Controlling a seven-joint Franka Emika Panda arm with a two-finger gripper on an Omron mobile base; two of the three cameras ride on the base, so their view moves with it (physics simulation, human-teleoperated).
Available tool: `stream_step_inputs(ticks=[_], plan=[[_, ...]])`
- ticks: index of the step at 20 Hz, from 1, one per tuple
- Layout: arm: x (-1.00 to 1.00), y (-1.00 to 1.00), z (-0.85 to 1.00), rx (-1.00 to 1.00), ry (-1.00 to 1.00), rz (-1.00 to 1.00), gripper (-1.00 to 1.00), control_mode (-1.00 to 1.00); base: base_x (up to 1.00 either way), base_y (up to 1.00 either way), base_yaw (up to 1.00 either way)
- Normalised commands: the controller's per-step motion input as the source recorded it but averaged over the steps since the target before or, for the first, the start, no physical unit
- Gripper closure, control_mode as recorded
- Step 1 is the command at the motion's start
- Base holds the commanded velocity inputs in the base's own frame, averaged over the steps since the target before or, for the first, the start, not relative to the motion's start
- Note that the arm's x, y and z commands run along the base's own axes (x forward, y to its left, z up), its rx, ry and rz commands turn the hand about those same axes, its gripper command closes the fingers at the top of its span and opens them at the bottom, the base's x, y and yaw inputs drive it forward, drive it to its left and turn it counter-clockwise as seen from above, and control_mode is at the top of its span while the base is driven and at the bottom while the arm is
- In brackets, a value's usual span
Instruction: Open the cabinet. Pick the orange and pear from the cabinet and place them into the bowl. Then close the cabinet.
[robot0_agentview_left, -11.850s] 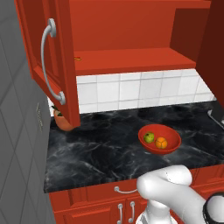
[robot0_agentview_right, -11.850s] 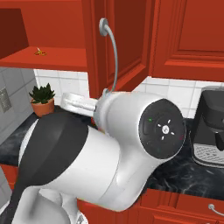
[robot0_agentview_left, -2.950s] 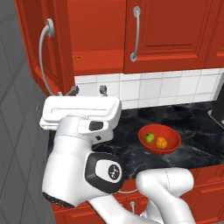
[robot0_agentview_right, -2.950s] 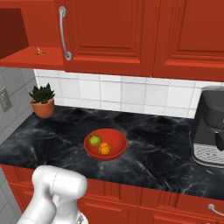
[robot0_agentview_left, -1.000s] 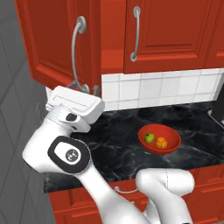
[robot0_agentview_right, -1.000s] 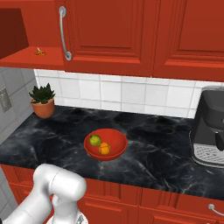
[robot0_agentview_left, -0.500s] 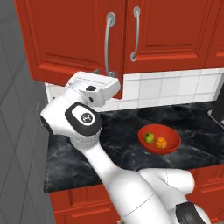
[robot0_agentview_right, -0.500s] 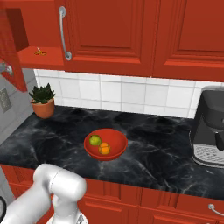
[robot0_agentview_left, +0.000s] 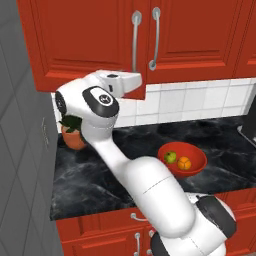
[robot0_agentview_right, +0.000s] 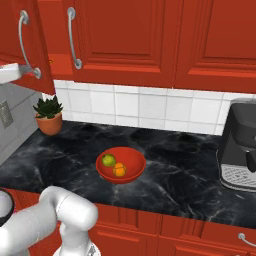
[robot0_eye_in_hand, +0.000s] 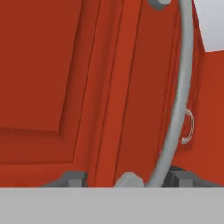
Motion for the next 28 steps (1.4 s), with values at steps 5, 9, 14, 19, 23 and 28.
stream_step_inputs(ticks=[5,9,14,19,23,28], plan=[[1.00,-0.17,-0.19,0.03,0.19,0.00,-1.00,-1.00,0.00,0.00,0.00],[1.00,-0.46,-0.35,0.02,0.03,0.00,-1.00,-1.00,0.00,0.00,0.00],[1.00,-0.56,-0.47,0.03,0.00,0.06,-1.00,-1.00,0.00,0.00,0.00],[1.00,-0.75,-0.48,0.09,0.00,0.15,-1.00,-1.00,0.00,0.00,0.00],[0.63,-1.00,-0.07,0.23,0.00,0.15,-1.00,-1.00,0.00,0.00,0.00],[0.84,-0.91,-0.43,0.15,0.00,0.13,-1.00,-1.00,0.00,0.00,0.00]])
